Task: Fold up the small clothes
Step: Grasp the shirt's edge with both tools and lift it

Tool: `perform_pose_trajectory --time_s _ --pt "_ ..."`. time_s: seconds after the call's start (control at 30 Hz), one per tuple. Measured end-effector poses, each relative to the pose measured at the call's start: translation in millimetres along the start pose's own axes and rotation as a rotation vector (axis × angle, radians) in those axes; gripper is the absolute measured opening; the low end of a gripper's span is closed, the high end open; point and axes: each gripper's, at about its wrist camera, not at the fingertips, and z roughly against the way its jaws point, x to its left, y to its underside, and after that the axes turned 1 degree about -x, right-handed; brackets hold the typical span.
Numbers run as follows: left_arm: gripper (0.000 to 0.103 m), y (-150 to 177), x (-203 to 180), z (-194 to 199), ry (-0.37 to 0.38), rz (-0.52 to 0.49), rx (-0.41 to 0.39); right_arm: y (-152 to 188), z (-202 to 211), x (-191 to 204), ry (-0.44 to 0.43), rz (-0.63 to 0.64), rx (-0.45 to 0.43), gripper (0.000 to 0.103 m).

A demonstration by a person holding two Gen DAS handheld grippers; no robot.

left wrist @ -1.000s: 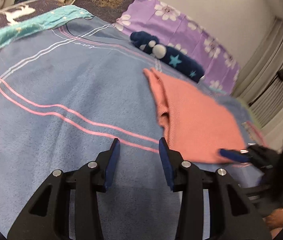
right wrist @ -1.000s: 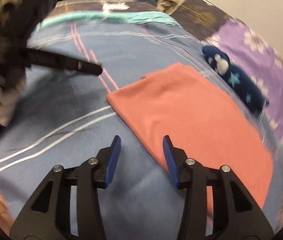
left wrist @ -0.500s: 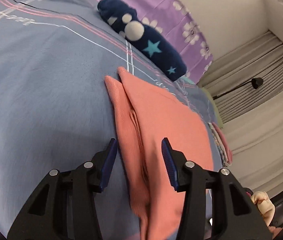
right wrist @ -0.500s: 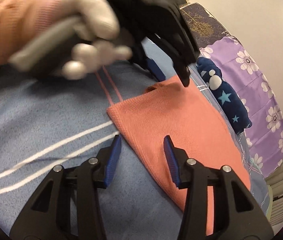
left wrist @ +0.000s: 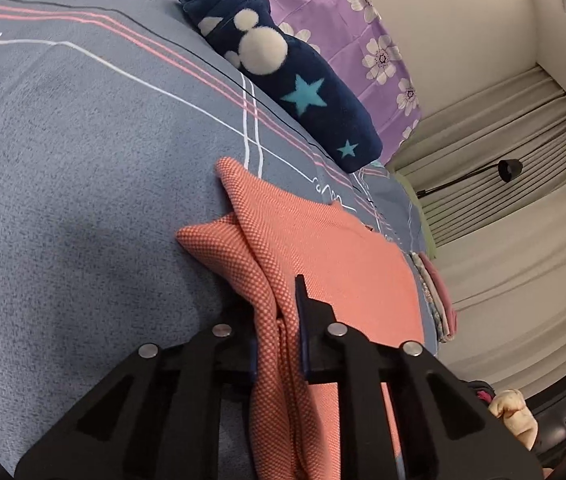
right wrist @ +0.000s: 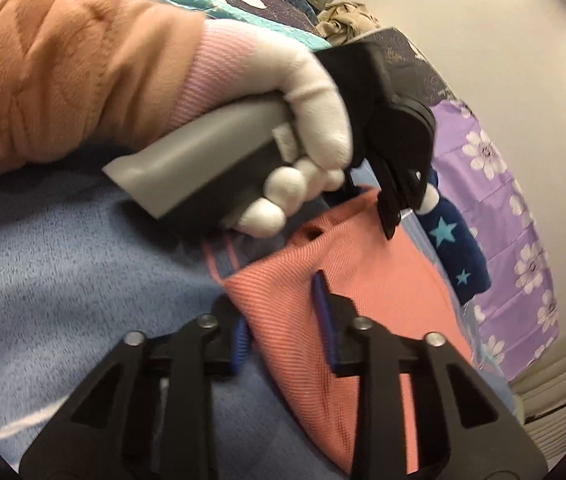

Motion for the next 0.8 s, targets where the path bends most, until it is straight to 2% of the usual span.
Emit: perform_pose_trajectory --time_s 0.03,0.1,0.27,0.4,0.6,0.8 --pt "0.014 -1 -1 0 -0.006 -0.002 -0.001 0 0 0 -0.002 0.0 0.0 0.011" --pt "0.014 -1 -6 2 -0.008 -0.005 -0.006 3 -1 -9 -0.012 -0.043 -0.001 0.005" --pt "0.014 -6 -26 12 0.006 -0.024 -0.035 9 31 -59 -0.067 -0.282 -0.077 0.005" --pt "0.014 -12 -71 18 -0.022 -0.108 -0.047 26 59 -96 -0.098 -0.452 -0.124 0.005" --pt "0.014 -14 -132 6 -0.073 -0.195 -0.04 71 87 -152 -0.135 -0.67 -0.158 0.005" --pt "0.014 -8 -184 -24 -0.12 -0.247 -0.015 143 100 -202 -0.246 -0.956 -0.189 0.005"
